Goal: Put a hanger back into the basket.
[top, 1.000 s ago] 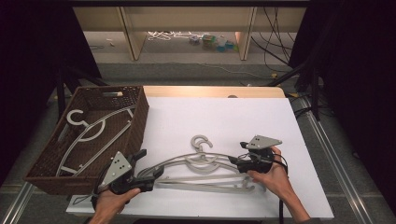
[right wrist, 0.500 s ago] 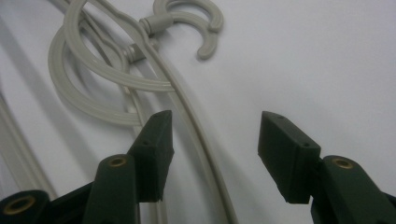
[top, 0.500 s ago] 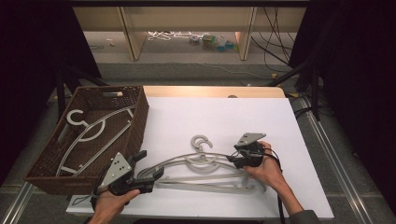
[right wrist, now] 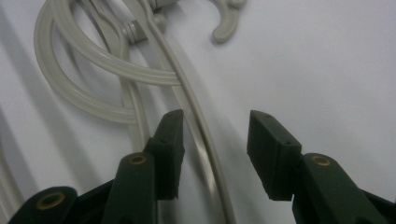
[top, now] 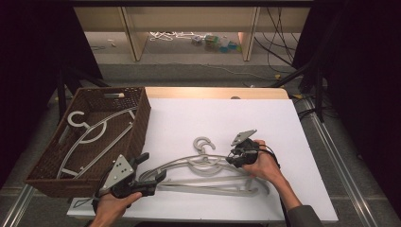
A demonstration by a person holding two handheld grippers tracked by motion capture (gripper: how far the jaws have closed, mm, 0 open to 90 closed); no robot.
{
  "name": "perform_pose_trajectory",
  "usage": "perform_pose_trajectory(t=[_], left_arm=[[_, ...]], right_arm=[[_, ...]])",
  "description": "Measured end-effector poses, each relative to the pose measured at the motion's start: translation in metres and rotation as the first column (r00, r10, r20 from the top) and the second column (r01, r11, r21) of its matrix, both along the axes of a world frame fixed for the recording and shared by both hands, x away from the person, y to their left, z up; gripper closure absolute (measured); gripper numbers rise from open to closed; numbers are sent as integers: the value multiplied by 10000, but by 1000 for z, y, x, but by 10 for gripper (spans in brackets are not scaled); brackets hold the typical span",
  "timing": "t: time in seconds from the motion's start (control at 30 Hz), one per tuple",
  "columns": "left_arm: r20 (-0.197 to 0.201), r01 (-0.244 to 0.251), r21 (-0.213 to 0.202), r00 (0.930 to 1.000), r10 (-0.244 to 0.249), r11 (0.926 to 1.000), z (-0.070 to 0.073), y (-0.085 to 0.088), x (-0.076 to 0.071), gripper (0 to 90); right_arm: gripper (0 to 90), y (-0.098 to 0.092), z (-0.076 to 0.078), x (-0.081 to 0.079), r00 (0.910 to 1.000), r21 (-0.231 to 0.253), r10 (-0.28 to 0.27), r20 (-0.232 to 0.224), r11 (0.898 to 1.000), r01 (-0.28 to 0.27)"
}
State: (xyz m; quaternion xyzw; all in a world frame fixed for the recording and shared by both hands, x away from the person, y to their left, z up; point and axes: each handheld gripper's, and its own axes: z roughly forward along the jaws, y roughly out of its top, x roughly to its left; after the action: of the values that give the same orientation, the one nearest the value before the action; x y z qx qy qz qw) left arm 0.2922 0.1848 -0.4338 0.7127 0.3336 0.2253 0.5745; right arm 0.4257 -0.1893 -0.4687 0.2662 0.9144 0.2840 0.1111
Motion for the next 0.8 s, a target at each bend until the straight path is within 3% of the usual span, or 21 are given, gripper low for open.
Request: perform_pose_trajectory(t=[0.17,0.4,0.67,0.8], left_arm=[[-5,33,66,10000,-32,10000,0,0,0,168],[-21,-1,59,10000,1,10000,0,0,0,167],[-78,-55,-50,10000,55,10000,-2,-1,0,168],[-27,-22,214,10000,23,9998,-1,0,0,167]], right_arm=[[606,5,2,3,9996,-100,264,48,9996,-264],[628,8,0,6,9980,-394,530,-333,9977,-543],[675,13,-1,9,9952,-670,902,-379,9935,-926],[689,14,-1,10,9935,-765,1014,-510,9915,-1051]])
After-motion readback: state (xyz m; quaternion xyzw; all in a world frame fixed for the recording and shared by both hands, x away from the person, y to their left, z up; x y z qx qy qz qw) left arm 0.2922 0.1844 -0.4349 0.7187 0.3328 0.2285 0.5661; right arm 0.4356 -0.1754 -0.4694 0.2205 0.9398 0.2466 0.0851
